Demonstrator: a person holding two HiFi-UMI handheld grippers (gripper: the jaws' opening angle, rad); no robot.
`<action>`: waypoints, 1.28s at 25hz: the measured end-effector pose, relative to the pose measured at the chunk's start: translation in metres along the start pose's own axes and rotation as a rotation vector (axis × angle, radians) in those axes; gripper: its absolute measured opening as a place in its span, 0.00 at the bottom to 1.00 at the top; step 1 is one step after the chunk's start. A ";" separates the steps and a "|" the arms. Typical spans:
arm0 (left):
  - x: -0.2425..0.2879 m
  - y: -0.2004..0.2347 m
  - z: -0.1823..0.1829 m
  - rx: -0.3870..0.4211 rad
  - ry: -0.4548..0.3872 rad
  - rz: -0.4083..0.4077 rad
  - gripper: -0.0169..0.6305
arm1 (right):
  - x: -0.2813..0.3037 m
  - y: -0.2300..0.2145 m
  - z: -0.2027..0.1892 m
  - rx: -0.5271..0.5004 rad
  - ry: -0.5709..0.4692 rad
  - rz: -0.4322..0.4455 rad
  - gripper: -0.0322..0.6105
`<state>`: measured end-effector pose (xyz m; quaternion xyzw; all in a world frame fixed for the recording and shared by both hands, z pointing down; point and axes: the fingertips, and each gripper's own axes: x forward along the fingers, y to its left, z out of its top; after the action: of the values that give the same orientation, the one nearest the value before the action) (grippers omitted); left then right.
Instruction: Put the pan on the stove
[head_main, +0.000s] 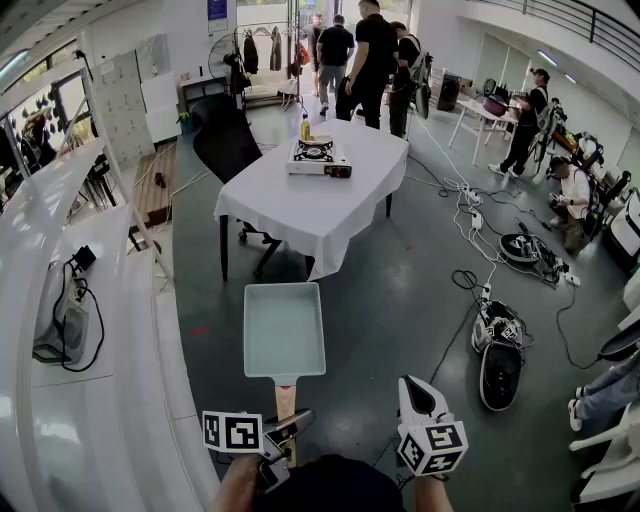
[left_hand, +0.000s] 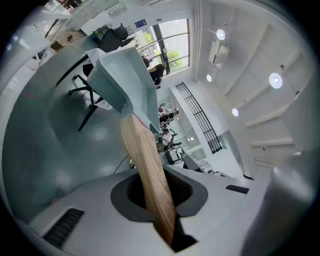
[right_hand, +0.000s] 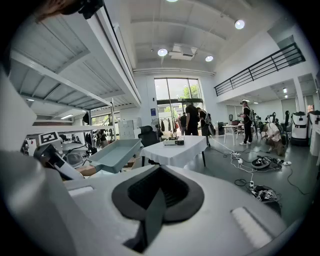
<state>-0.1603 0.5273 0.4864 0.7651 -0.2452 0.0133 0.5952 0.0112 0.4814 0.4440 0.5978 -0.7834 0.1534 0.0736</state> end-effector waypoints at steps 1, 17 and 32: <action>-0.001 0.002 -0.002 0.006 0.003 0.010 0.09 | 0.000 0.002 -0.001 0.000 0.004 0.001 0.05; -0.032 0.015 -0.024 0.051 0.027 0.052 0.09 | -0.020 0.031 -0.022 0.011 0.012 -0.015 0.05; -0.024 0.027 -0.013 0.049 0.051 0.039 0.09 | -0.007 0.026 -0.030 0.032 0.017 -0.039 0.05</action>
<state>-0.1886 0.5429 0.5067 0.7741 -0.2444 0.0505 0.5819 -0.0141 0.5040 0.4658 0.6126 -0.7685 0.1696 0.0735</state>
